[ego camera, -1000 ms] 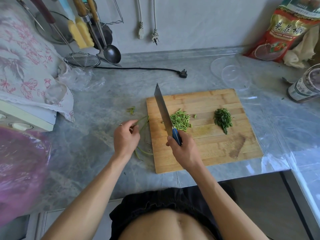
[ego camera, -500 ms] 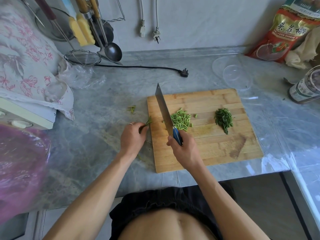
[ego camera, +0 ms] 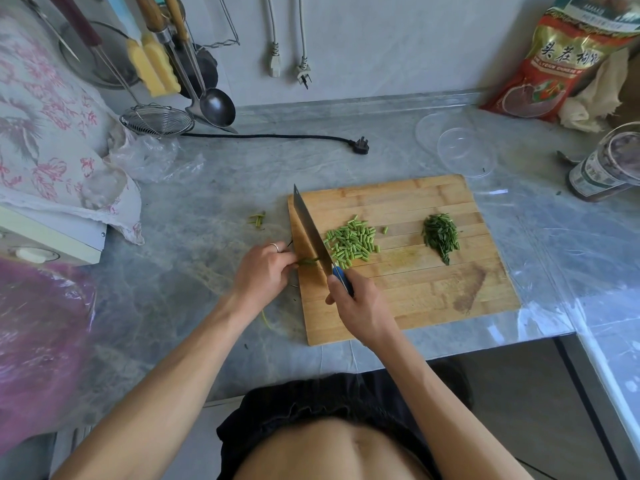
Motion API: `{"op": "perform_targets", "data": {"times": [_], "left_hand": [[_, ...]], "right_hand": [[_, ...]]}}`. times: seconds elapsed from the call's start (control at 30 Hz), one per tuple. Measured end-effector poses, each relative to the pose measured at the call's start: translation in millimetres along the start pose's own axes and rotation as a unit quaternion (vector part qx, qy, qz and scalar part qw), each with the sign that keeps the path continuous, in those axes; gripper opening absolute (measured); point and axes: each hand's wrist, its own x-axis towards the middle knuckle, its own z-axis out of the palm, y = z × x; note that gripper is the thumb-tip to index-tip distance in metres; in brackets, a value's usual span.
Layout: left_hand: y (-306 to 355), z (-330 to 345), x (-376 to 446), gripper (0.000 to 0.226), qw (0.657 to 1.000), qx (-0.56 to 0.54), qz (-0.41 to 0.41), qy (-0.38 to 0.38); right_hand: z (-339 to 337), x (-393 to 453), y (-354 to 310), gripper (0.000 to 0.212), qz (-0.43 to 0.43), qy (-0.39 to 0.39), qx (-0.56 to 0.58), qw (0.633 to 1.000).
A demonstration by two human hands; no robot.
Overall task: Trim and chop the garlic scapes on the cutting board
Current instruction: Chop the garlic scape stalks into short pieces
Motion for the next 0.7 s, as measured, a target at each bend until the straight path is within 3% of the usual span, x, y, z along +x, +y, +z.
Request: {"op": "perform_targets", "data": {"times": [0.1, 0.23, 0.47, 0.7], "left_hand": [[1, 5, -8, 0.027, 1.0, 0.009, -0.026, 0.006], [8, 9, -18, 0.011, 0.998, 0.011, -0.047, 0.036], [23, 19, -16, 0.013, 0.982, -0.078, -0.15, 0.078], [27, 14, -10, 0.013, 0.98, -0.096, -0.161, 0.069]], "right_hand": [[2, -1, 1, 0.03, -0.004, -0.002, -0.009, 1.0], [4, -2, 1, 0.029, -0.002, 0.001, 0.002, 1.0], [6, -3, 4, 0.031, 0.001, 0.009, 0.008, 1.0], [6, -1, 4, 0.031, 0.006, 0.003, 0.005, 1.0]]}}
